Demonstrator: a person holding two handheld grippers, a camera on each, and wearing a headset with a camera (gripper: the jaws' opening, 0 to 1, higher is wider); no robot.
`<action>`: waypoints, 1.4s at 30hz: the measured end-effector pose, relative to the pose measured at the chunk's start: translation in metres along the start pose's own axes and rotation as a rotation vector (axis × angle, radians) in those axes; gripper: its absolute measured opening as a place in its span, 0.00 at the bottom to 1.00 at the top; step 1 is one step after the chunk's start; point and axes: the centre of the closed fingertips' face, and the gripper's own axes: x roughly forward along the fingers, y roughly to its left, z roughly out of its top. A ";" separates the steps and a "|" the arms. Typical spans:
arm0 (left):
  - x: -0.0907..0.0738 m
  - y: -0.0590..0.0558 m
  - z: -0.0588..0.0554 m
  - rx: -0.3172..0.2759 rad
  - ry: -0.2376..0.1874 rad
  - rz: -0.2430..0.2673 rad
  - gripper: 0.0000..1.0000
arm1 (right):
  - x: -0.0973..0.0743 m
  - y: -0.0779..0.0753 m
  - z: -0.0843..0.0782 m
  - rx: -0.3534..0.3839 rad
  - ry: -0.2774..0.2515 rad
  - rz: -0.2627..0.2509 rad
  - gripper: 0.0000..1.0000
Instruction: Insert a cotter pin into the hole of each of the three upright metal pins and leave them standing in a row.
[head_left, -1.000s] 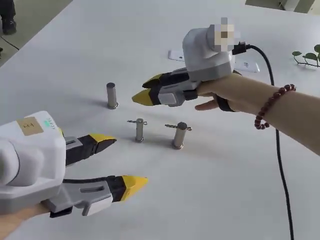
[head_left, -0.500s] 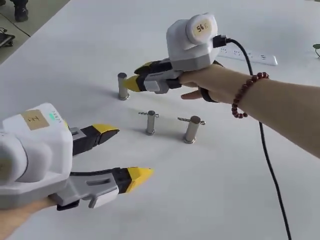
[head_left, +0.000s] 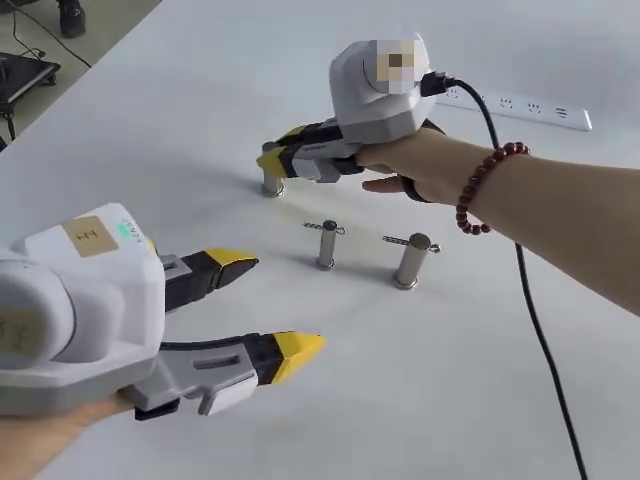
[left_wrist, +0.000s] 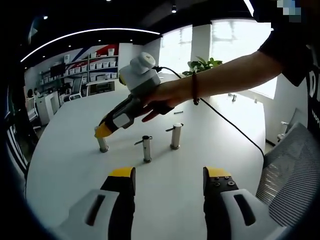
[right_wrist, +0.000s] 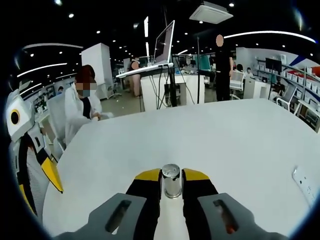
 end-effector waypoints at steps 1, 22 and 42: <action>0.000 0.000 0.000 -0.001 0.000 0.000 0.53 | 0.001 -0.001 0.000 0.001 0.001 0.001 0.11; -0.001 0.000 -0.001 -0.055 -0.010 -0.003 0.52 | -0.018 0.001 -0.009 -0.016 0.042 -0.011 0.08; 0.000 -0.015 0.014 -0.035 -0.024 -0.024 0.52 | -0.094 -0.021 -0.042 0.015 0.069 -0.112 0.08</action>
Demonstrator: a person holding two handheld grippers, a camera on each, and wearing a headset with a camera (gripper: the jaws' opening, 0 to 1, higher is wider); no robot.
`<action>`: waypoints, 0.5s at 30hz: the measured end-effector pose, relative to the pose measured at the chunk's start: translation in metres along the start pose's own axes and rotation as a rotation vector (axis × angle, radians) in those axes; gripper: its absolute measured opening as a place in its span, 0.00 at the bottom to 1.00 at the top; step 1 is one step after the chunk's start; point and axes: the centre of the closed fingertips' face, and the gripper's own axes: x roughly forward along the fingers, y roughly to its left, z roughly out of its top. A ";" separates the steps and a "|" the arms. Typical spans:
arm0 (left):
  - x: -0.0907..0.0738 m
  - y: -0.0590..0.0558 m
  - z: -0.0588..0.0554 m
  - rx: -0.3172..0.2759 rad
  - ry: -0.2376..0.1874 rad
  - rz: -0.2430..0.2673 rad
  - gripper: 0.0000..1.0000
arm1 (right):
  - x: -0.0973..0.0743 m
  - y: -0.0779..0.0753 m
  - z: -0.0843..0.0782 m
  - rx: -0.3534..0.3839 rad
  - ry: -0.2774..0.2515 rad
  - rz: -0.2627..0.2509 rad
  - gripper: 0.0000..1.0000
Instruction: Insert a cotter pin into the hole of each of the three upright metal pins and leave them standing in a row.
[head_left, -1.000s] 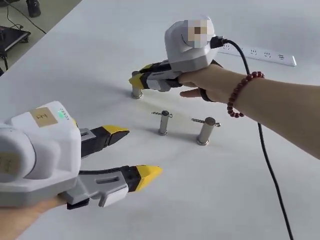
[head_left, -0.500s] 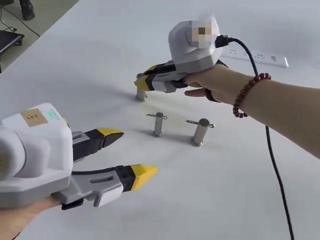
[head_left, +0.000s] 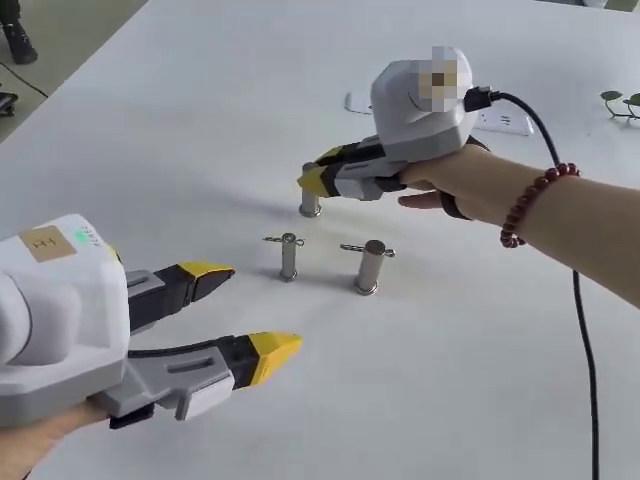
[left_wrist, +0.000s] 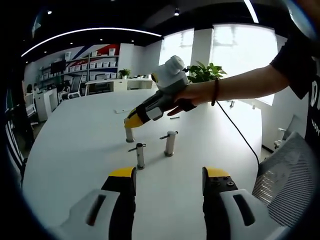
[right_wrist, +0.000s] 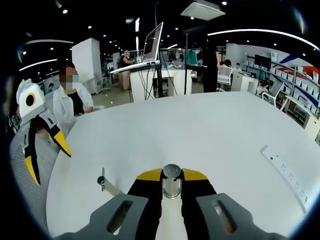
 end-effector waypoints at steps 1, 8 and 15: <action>0.000 0.000 0.000 0.000 0.000 -0.001 0.52 | -0.002 -0.001 -0.002 0.001 0.003 -0.005 0.08; -0.001 -0.008 0.005 0.000 -0.008 -0.006 0.52 | -0.034 -0.010 -0.024 0.036 0.007 -0.067 0.08; -0.002 -0.015 0.007 0.012 -0.007 -0.016 0.52 | -0.058 -0.018 -0.042 0.067 0.017 -0.105 0.08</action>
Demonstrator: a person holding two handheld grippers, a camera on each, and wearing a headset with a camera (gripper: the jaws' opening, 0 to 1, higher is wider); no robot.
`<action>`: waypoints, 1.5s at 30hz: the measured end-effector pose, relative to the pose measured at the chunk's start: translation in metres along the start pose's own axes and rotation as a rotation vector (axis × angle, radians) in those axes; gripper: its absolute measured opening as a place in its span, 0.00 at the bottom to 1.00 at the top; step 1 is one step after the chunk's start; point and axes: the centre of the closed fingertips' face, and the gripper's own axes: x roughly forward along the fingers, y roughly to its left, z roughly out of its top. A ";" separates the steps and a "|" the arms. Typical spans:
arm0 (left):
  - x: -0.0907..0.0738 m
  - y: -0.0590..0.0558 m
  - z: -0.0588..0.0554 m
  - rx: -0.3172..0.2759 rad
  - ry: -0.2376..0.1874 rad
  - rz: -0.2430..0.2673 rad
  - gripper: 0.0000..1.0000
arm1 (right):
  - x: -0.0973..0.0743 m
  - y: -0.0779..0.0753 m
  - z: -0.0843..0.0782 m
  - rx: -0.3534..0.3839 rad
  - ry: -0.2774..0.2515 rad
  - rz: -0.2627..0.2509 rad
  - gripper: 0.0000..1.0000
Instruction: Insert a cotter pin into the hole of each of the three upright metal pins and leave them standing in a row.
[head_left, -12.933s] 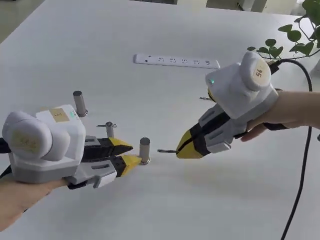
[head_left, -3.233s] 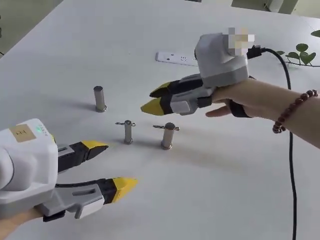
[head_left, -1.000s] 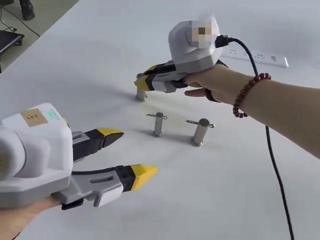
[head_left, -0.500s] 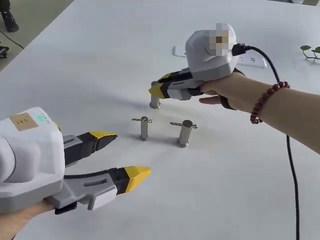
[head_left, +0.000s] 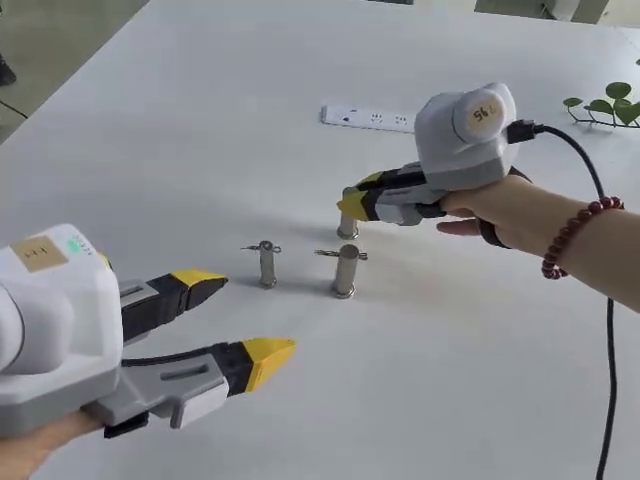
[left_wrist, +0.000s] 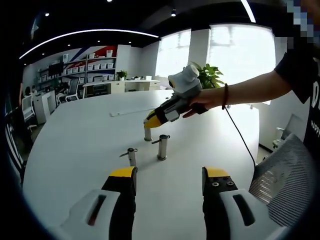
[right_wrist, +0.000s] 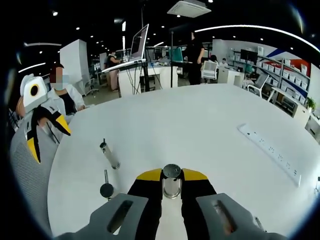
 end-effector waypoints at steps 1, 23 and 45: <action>0.000 -0.001 0.000 0.001 0.000 -0.002 0.52 | -0.003 -0.002 -0.003 0.001 0.002 -0.004 0.08; -0.003 -0.005 0.006 0.002 -0.012 0.010 0.51 | -0.058 0.025 -0.033 0.002 0.011 0.022 0.08; -0.005 -0.010 0.007 -0.004 -0.029 0.012 0.51 | -0.076 0.093 -0.046 -0.047 0.000 0.133 0.08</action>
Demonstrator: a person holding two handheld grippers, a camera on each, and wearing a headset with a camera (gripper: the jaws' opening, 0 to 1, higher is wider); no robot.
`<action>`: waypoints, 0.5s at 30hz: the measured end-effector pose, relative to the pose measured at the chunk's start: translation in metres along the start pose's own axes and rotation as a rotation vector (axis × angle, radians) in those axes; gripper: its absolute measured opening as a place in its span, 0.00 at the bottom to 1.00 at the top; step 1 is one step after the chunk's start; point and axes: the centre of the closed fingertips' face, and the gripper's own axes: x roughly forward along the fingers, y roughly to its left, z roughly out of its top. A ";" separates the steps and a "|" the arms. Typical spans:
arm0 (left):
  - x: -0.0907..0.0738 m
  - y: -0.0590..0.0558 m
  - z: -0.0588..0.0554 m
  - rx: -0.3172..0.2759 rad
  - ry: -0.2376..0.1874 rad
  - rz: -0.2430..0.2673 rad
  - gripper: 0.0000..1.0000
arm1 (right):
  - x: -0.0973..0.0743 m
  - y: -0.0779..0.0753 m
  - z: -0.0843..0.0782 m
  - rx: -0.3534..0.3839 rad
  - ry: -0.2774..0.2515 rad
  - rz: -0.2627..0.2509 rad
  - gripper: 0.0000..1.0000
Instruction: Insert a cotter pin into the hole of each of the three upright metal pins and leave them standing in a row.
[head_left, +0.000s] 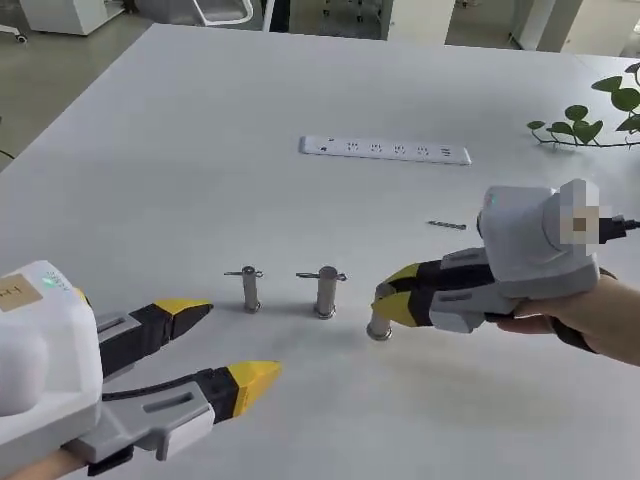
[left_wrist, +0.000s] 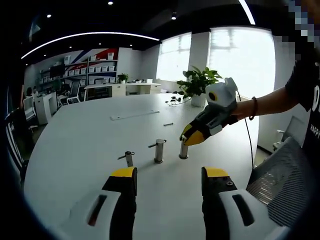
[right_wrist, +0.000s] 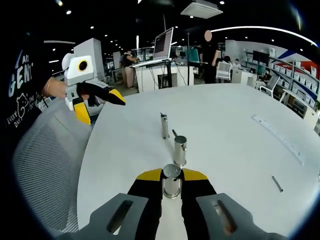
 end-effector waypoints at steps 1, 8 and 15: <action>0.000 0.000 0.000 0.001 0.000 0.000 0.51 | 0.001 0.002 0.000 0.000 -0.001 0.004 0.08; 0.000 -0.001 0.000 0.001 -0.003 0.000 0.51 | 0.013 0.017 -0.001 0.012 -0.012 0.028 0.08; -0.001 0.000 0.001 -0.005 -0.008 0.003 0.51 | 0.021 0.022 -0.003 0.000 -0.017 0.035 0.08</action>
